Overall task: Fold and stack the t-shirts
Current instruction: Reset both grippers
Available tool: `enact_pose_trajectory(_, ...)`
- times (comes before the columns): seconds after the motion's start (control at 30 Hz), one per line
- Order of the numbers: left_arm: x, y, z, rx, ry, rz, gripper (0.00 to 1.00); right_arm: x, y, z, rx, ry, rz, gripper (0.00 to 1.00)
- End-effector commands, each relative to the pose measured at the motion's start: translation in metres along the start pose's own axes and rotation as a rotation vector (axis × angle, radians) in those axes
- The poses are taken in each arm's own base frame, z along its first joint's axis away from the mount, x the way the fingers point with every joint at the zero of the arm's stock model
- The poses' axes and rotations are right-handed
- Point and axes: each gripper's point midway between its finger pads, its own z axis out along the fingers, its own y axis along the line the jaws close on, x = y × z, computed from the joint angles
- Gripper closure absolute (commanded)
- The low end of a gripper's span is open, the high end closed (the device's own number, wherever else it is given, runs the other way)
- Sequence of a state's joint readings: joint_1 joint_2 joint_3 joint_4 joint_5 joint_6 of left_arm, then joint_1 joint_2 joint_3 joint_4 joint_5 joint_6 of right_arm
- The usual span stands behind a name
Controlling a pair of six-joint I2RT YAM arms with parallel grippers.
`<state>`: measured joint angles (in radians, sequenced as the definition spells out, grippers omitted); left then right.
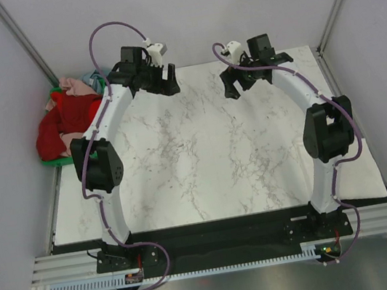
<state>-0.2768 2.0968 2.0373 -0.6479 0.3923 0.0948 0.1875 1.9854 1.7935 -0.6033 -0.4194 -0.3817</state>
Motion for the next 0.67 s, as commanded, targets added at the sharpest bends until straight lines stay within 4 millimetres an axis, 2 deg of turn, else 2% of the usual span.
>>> enact_pose_trajectory(0.0,-0.023,-0.019,-0.024,-0.002,-0.067,0.064,0.08,-0.032,0.007,0.013,0.014,-0.092,0.009,0.02)
enact_pose_trajectory(0.07,-0.024,-0.022,-0.028,0.003,-0.072,0.046,0.07,-0.033,0.012,0.021,0.014,-0.096,0.029,0.02)
enact_pose_trajectory(0.2,-0.012,-0.024,-0.033,-0.006,-0.05,0.03,0.04,-0.042,0.029,0.031,0.034,-0.102,0.034,0.02)
enact_pose_trajectory(0.23,-0.011,-0.025,-0.035,-0.007,-0.048,0.028,0.01,-0.043,0.023,0.032,0.079,-0.099,0.044,0.02)
enact_pose_trajectory(0.3,-0.007,-0.028,-0.04,0.002,-0.044,0.026,0.0,-0.049,0.022,0.036,0.146,-0.114,0.088,0.02)
enact_pose_trajectory(0.37,-0.003,-0.03,-0.041,0.009,-0.035,0.025,0.0,-0.049,0.011,0.038,0.252,-0.108,0.136,0.02)
enact_pose_trajectory(0.53,0.0,-0.028,-0.037,0.004,-0.027,0.009,0.0,-0.045,0.023,0.045,0.249,-0.091,0.117,0.02)
enact_pose_trajectory(0.63,-0.006,-0.028,-0.035,0.011,-0.038,0.001,0.0,-0.039,0.026,0.049,0.279,-0.069,0.111,0.02)
